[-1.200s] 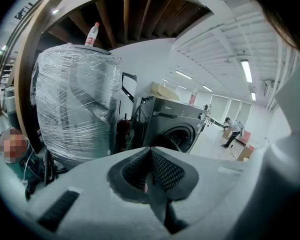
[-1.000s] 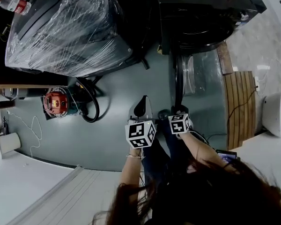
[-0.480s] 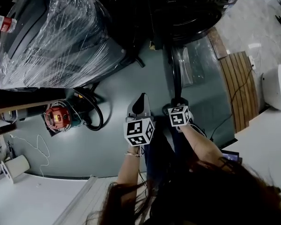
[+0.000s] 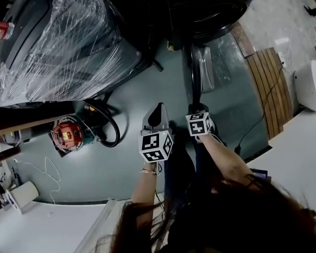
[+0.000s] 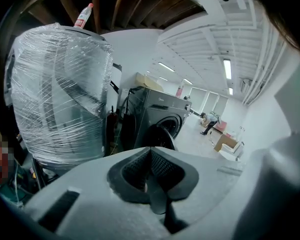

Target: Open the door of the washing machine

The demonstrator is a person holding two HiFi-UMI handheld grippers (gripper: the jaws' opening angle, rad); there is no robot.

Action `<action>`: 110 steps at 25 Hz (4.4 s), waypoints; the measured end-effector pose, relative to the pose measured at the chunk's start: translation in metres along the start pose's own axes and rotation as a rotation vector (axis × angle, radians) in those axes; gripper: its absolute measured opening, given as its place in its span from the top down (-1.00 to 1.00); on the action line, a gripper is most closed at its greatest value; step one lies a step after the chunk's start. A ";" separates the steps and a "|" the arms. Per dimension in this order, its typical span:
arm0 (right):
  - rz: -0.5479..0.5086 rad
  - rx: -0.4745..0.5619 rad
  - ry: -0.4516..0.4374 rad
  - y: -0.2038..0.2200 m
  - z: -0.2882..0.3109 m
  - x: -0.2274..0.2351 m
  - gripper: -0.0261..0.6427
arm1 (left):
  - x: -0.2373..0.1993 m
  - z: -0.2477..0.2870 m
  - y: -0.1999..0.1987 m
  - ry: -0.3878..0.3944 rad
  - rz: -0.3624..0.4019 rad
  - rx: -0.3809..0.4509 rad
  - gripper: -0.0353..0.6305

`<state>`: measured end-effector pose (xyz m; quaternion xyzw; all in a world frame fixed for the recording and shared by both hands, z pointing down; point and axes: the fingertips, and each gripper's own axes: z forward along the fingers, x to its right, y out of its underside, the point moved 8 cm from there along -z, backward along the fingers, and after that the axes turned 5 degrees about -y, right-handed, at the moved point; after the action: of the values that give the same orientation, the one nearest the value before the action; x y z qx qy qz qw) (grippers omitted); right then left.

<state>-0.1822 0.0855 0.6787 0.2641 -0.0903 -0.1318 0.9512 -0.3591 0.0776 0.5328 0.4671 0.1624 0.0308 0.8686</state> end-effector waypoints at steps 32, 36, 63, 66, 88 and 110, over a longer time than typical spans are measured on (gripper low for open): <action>0.078 0.012 -0.057 -0.046 0.045 -0.098 0.60 | -0.086 0.005 -0.014 -0.002 -0.031 -0.019 0.86; 0.084 0.016 -0.063 -0.054 0.051 -0.108 0.59 | -0.098 0.006 -0.017 -0.011 -0.038 -0.018 0.86; 0.128 0.036 -0.087 -0.104 0.093 -0.171 0.55 | -0.176 -0.001 -0.017 -0.070 -0.083 -0.003 0.86; 0.120 0.037 -0.089 -0.111 0.098 -0.177 0.55 | -0.183 -0.002 -0.016 -0.075 -0.090 -0.006 0.86; 0.069 0.053 -0.121 -0.168 0.137 -0.216 0.54 | -0.224 -0.009 -0.008 -0.134 -0.149 -0.004 0.86; 0.071 0.052 -0.124 -0.185 0.151 -0.227 0.59 | -0.238 -0.020 0.001 -0.149 -0.157 0.003 0.86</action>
<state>-0.4710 -0.0715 0.6857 0.2766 -0.1618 -0.1120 0.9406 -0.5900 0.0455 0.5840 0.4550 0.1335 -0.0724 0.8774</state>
